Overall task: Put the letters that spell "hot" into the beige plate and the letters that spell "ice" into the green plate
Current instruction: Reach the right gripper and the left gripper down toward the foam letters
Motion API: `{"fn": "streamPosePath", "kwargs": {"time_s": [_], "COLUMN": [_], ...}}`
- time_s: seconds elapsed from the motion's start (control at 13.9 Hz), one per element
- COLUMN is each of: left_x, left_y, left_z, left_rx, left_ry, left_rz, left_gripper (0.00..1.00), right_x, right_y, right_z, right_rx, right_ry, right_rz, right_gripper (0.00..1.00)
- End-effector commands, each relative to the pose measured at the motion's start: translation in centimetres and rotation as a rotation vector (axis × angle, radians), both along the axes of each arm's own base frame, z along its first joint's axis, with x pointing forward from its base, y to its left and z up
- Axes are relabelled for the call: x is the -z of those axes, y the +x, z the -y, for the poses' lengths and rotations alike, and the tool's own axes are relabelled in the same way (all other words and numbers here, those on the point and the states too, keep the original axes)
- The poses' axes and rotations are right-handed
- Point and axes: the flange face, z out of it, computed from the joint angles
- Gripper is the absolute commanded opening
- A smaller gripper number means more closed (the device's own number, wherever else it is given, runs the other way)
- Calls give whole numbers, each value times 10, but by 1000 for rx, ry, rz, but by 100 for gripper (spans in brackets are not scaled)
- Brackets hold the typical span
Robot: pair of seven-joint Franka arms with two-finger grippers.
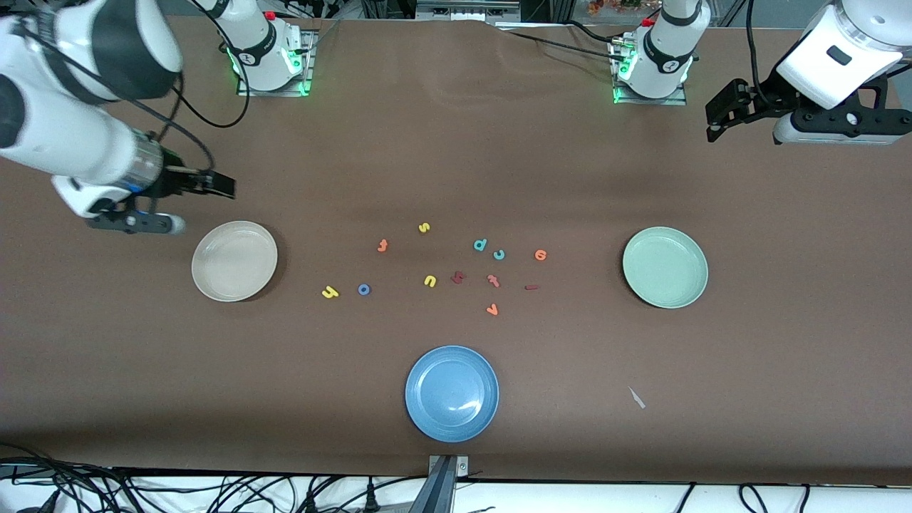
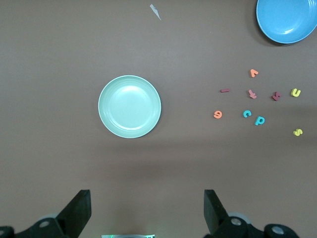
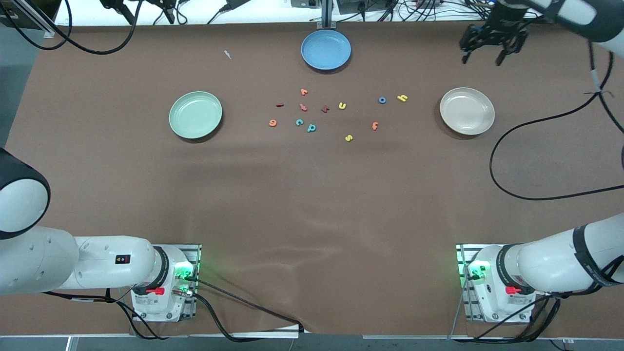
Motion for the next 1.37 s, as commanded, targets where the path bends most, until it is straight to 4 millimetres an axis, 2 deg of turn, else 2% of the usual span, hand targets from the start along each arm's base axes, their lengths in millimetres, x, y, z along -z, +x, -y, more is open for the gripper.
{"fn": "streamPosePath", "kwargs": {"time_s": [0.0, 0.14, 0.22, 0.29, 0.43, 0.5, 0.65, 0.79, 0.94, 1.08, 1.29], "left_x": [8, 26, 44, 60, 107, 129, 177, 218, 252, 287, 333], "left_y": [9, 20, 32, 41, 58, 68, 93, 107, 113, 109, 119], "left_z": [5, 13, 18, 33, 81, 92, 100, 120, 140, 165, 172], "left_rx": [0, 16, 22, 47, 123, 135, 137, 164, 193, 382, 663], "left_ry": [28, 23, 12, -1, -7, -15, -46, -67, -79, -99, -150], "left_rz": [-14, -41, -60, -62, -82, -84, -79, -73, -82, -113, -89], "left_gripper": [100, 100, 100, 100, 100, 100, 100, 100, 100, 100, 100], "right_x": [23, 46, 62, 81, 121, 137, 167, 197, 223, 246, 265], "right_y": [-5, -6, -7, -6, -6, -6, -13, -21, -33, -41, -46], "right_z": [-46, -76, -91, -105, -139, -153, -175, -183, -199, -209, -211], "right_rx": [62, 134, 121, 103, 114, 122, 98, 116, 118, 127, 115], "right_ry": [-6, -10, -5, 2, 23, 34, 52, 66, 76, 67, 49], "right_rz": [30, 67, 75, 79, 100, 116, 143, 170, 186, 168, 143], "right_gripper": [100, 100, 100, 100, 100, 100, 100, 100, 100, 100, 99]}}
